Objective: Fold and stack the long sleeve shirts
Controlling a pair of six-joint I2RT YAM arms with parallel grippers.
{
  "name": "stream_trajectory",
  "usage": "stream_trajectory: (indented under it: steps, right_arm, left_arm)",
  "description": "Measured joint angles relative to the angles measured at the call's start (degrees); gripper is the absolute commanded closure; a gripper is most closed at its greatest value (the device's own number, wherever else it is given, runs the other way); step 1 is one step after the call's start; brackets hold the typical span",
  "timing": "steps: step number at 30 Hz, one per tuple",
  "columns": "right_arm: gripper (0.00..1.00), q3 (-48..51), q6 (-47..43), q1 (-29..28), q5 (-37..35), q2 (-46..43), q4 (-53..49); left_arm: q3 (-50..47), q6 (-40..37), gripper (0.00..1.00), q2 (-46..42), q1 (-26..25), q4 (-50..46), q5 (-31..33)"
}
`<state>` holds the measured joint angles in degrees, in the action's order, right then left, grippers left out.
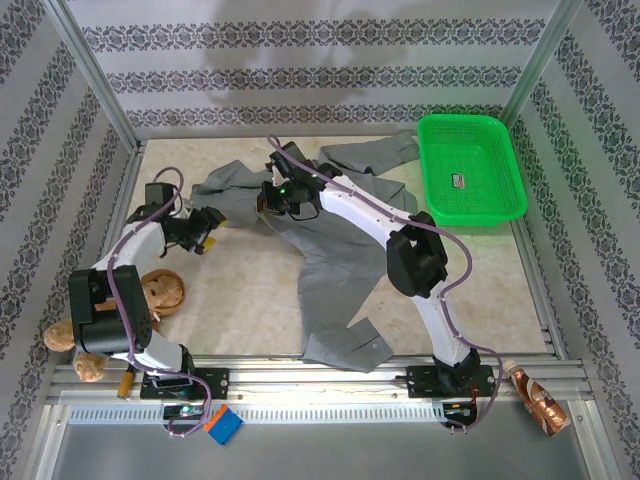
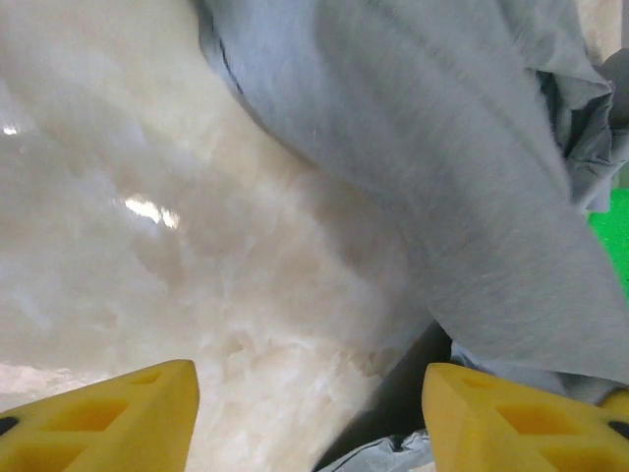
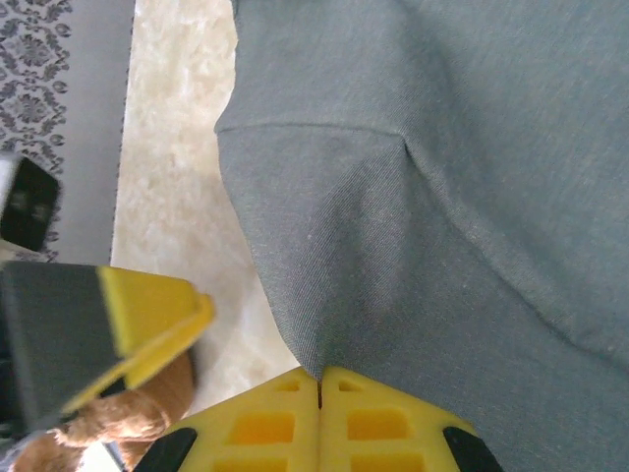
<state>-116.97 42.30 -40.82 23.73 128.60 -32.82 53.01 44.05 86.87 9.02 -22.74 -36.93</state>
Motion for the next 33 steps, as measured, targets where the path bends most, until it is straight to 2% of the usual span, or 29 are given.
stream_trajectory:
  steps: [7,18,27,33]
  right_arm:
    - [1.00,2.05,2.97,1.40,2.86,0.00,-0.02]
    - [1.00,4.55,6.45,6.73,3.56,1.38,0.50]
    - [1.00,5.09,7.56,7.19,4.26,3.61,2.08]
    - [1.00,6.64,8.20,7.21,4.81,3.61,3.37]
  left_arm:
    - [-2.80,4.81,0.43,1.90,-2.82,6.45,0.22]
    - [6.47,9.11,0.47,17.46,-7.78,15.08,3.67]
    - [10.47,13.18,0.50,23.43,-8.76,18.58,5.68]
    - [13.97,15.37,0.66,26.38,-9.42,17.88,7.19]
